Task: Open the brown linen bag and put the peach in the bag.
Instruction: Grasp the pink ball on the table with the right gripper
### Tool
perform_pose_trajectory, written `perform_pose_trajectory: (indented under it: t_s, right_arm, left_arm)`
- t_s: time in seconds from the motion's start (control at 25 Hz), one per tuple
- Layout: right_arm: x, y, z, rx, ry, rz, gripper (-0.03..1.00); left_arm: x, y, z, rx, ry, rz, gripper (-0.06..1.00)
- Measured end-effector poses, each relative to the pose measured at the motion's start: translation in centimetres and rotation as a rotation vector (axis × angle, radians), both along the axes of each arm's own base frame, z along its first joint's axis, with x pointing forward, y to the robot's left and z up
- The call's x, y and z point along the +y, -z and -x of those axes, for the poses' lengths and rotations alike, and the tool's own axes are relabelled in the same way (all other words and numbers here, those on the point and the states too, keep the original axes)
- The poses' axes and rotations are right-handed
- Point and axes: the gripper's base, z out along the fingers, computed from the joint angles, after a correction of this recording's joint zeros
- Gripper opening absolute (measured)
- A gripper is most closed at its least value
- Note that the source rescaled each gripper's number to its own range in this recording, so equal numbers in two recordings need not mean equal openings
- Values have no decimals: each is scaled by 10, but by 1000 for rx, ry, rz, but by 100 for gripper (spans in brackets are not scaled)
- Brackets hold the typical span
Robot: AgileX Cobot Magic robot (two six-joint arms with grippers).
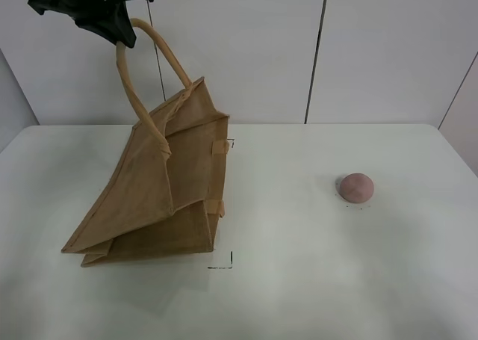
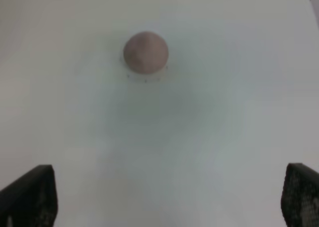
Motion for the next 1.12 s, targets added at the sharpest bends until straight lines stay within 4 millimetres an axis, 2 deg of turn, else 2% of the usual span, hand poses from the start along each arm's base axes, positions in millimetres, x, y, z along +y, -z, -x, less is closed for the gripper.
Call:
perform_pose_trajectory:
  t_s: [0.12,0.32,0.52,0.64,0.76,0.92,1.12]
  right_arm:
    - [3,-6,-35,108,-4,-24,100]
    - [5,-2,-117,299,5,-43,100]
    - [7,21,-213,488,14,-43,100]
    - [9,42,-271,579,15,-42,100]
    - [10,63,-315,652,12,-48,100]
    - [12,89,-351,720,10,-52,100]
    - [12,120,-365,774,10,-49,100]
  left_arm:
    - [1,-3,2,-6,1,1,0]
    - [1,-3,3,-7,2,1,0]
    - [0,-3,3,-6,4,5,0]
    - [0,-3,3,-6,4,5,0]
    - [0,-3,3,-6,6,4,0]
    - [0,-4,2,-12,6,6,0]
    - [0,-4,2,-12,6,6,0]
